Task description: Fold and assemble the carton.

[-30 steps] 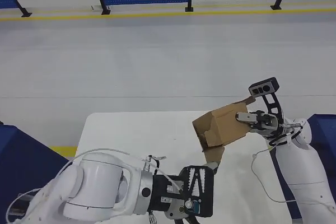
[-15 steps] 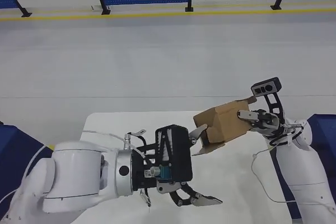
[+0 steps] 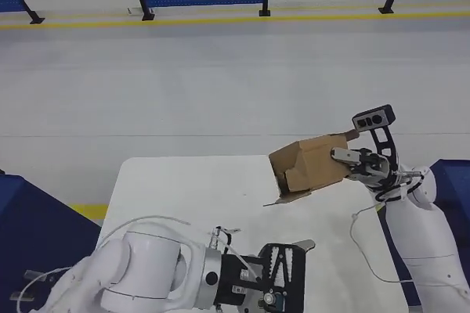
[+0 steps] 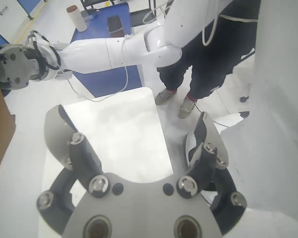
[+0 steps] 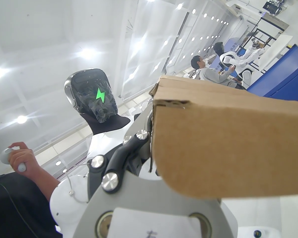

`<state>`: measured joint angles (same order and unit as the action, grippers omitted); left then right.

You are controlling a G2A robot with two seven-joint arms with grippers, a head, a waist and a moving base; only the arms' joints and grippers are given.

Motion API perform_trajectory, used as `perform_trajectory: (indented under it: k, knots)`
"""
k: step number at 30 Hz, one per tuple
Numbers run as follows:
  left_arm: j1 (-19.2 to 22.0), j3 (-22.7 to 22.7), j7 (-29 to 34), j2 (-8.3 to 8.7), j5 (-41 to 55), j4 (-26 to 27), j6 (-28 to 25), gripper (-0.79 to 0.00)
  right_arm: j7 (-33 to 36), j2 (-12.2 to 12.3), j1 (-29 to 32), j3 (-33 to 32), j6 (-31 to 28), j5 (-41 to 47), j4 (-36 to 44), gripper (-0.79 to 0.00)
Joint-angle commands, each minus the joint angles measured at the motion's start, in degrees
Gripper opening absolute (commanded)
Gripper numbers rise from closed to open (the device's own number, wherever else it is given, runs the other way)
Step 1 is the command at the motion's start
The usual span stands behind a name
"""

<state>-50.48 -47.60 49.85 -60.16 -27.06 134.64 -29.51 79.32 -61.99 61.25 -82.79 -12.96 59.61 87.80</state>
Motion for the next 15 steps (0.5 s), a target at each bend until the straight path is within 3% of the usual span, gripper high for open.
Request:
perform_trajectory:
  k: [1, 4, 15]
  knots:
    - [0.5, 0.0, -2.4, -0.31, -2.2, 0.0, 1.4, 0.000, 0.3, 0.0, 0.1, 0.2, -0.1, -0.2, 0.3, -0.785]
    - [0.6, -0.6, -5.1, -0.56, -5.9, 0.0, 2.8, 0.000, 0.6, -0.1, 0.4, 0.4, -0.2, -0.3, 0.6, -0.785]
    - [-0.9, -3.8, -5.3, -0.41, -12.3, 0.0, 6.7, 0.000, 1.4, -0.1, 1.0, -0.4, -0.1, 0.0, 0.4, -0.785]
